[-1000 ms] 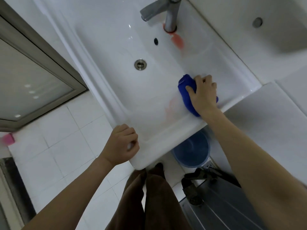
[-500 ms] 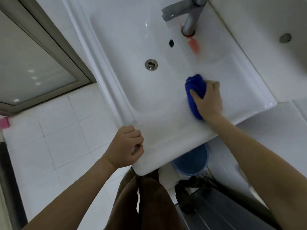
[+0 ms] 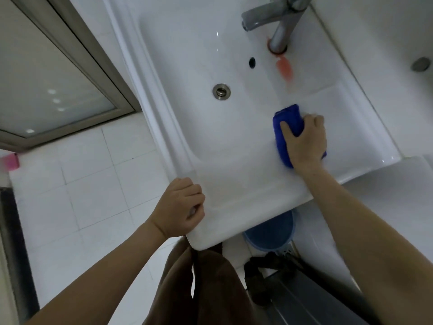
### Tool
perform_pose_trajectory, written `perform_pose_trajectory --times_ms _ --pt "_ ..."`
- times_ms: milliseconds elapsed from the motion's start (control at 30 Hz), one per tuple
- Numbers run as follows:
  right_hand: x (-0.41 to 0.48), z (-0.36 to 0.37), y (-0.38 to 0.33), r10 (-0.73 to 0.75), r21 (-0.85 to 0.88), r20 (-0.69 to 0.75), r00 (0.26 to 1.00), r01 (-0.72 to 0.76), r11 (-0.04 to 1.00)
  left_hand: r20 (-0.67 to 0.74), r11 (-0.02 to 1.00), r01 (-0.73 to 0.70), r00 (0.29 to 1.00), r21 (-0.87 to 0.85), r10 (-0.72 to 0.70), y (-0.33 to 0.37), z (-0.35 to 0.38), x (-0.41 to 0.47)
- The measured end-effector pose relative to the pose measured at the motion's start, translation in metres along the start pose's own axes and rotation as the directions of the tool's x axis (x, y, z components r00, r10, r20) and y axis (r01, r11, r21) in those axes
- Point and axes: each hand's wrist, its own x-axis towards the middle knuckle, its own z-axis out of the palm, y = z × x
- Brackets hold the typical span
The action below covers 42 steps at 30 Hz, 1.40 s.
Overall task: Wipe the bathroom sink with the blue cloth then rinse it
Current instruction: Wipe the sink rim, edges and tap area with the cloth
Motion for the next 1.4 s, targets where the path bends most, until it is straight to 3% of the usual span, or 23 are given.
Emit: perform_pose_trajectory --times_ms 100,200,300,367,433,500,600,733,833,900,1000,1100,1233,1400 --pt "-0.051 0.015 -0.033 -0.11 0.039 0.106 0.988 0.107 0.994 0.009 1.0 0.006 1.0 0.009 -0.006 0.002 -0.003 0.002" --pt "-0.111 0.029 -0.069 -0.385 0.133 0.304 0.871 0.362 0.923 0.03 1.0 0.006 1.0 0.01 -0.006 0.003 -0.005 0.002" --pt "-0.103 0.024 -0.057 -0.515 0.19 0.356 0.78 0.48 0.857 0.033 1.0 0.016 0.999 0.021 -0.017 0.002 -0.003 0.0" --pt "-0.062 0.011 -0.026 -0.423 0.119 0.327 0.845 0.407 0.906 0.007 1.0 0.014 1.0 0.023 -0.014 0.0 -0.001 -0.002" --pt "-0.018 -0.008 0.01 -0.214 -0.037 0.229 0.95 0.228 0.973 -0.02 1.0 0.005 1.0 0.026 -0.004 -0.001 0.001 -0.001" --pt "-0.005 -0.018 0.024 -0.103 -0.141 0.112 0.988 0.118 0.983 -0.032 0.999 0.0 0.999 0.036 0.002 -0.001 0.001 -0.001" --pt "-0.049 0.003 -0.016 -0.153 -0.071 0.101 0.983 0.161 0.984 -0.022 0.999 -0.006 1.0 0.034 0.007 0.001 0.001 -0.001" --pt "-0.115 0.046 -0.092 -0.388 0.109 0.218 0.895 0.373 0.921 0.017 0.998 -0.004 1.0 0.06 0.003 0.002 -0.002 -0.002" --pt "-0.103 0.042 -0.083 -0.473 0.14 0.276 0.837 0.452 0.881 0.043 0.997 -0.035 0.999 0.065 0.032 0.001 -0.006 0.0" --pt "-0.073 0.026 -0.049 -0.394 0.082 0.278 0.876 0.387 0.918 0.032 0.997 -0.056 0.998 0.051 0.055 0.001 -0.009 -0.002" --pt "-0.028 -0.004 0.003 -0.127 -0.067 0.194 0.973 0.143 0.987 -0.003 0.999 -0.018 1.0 0.044 0.018 -0.004 -0.014 -0.018" --pt "-0.031 -0.007 0.008 -0.013 -0.108 0.096 0.995 0.024 0.994 0.046 0.993 0.058 0.997 0.098 -0.063 -0.007 -0.013 -0.037" --pt "-0.102 0.025 -0.056 -0.148 0.046 0.137 0.979 0.143 0.989 0.021 0.988 0.154 0.988 -0.03 -0.154 0.001 -0.001 -0.038" --pt "-0.149 0.05 -0.105 -0.44 0.133 0.286 0.851 0.419 0.898 0.046 0.995 0.102 0.994 0.004 -0.102 -0.005 -0.005 -0.038"
